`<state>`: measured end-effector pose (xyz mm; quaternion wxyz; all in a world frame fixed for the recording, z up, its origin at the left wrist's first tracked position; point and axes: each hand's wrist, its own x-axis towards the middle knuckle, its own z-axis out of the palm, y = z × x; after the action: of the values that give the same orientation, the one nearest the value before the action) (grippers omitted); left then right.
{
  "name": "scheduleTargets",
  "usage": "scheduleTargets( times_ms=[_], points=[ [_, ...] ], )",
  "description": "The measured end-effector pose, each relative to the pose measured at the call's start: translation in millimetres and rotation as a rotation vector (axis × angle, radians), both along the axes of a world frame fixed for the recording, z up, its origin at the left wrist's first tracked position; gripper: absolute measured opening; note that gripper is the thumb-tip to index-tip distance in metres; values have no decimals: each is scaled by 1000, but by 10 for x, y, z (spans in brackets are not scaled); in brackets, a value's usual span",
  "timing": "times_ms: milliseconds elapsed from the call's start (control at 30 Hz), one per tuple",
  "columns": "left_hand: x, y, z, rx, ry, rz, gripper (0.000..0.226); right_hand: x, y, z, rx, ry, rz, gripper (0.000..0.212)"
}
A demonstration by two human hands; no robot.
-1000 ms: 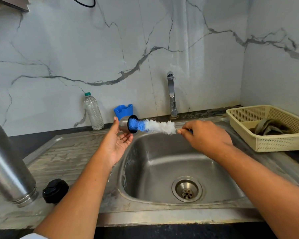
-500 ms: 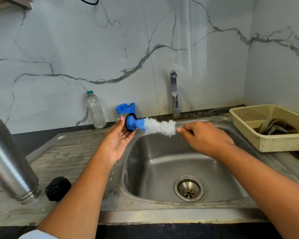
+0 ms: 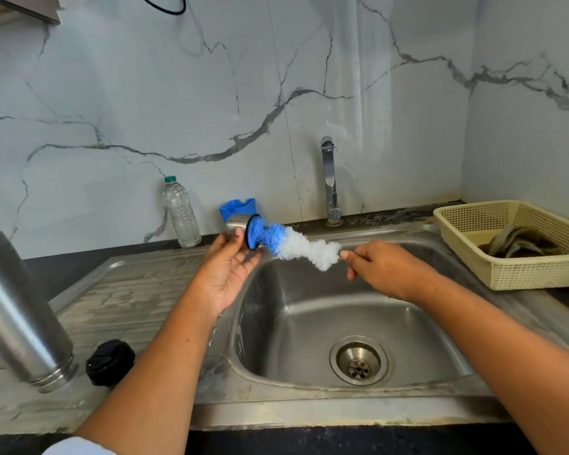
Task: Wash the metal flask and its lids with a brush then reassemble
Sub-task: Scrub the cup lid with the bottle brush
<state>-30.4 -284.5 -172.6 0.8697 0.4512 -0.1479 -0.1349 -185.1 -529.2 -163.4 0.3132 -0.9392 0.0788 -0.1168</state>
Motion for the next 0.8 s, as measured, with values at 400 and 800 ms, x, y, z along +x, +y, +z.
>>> scheduleTargets(
  times_ms=[400, 800],
  points=[
    [15, 6, 66, 78, 162, 194, 41, -11, 127, 29, -393, -206, -174, 36],
    [33, 60, 53, -2, 17, 90, 35, 19, 35, -17, 9, -30, -14, 48]
  ],
)
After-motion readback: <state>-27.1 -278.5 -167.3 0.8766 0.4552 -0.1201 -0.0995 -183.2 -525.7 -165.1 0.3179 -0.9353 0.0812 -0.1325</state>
